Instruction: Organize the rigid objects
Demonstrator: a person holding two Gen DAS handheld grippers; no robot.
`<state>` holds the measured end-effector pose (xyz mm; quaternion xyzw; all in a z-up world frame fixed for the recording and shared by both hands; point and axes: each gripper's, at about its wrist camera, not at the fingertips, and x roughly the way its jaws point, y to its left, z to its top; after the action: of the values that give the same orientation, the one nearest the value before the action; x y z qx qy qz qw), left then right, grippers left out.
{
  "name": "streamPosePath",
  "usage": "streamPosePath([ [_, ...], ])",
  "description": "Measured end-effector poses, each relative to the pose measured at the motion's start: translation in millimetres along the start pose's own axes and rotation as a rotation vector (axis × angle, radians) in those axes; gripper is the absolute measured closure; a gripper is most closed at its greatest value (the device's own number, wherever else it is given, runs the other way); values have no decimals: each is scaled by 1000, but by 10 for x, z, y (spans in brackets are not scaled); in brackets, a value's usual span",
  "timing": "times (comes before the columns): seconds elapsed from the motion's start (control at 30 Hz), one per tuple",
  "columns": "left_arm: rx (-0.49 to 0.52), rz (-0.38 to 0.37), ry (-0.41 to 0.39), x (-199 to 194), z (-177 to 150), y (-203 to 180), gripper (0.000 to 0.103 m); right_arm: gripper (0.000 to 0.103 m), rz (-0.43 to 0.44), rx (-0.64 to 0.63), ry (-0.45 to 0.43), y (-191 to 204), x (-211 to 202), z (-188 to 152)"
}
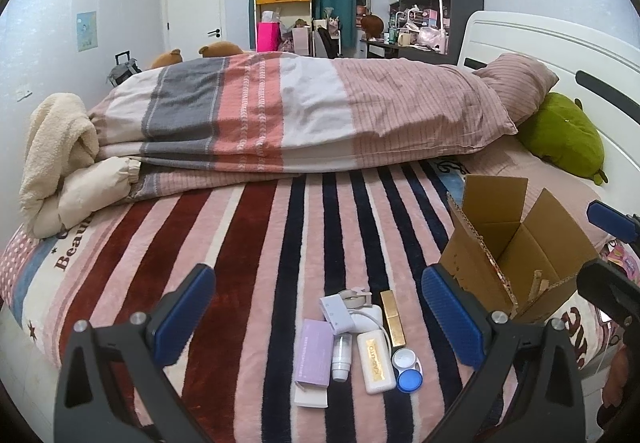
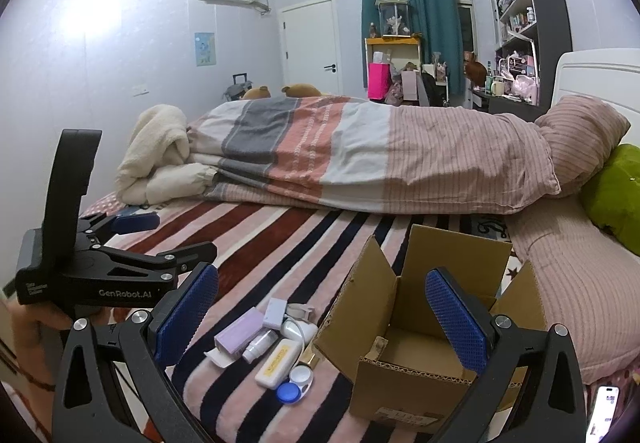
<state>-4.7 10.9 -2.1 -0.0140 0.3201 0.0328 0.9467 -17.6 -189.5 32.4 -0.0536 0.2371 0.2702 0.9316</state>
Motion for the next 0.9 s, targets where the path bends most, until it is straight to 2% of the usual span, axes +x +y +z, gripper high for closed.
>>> streamPosePath([
  [0.9,7,10,-6,-20,18,-2,0,0,-1,-1,1,28,-3,-5],
])
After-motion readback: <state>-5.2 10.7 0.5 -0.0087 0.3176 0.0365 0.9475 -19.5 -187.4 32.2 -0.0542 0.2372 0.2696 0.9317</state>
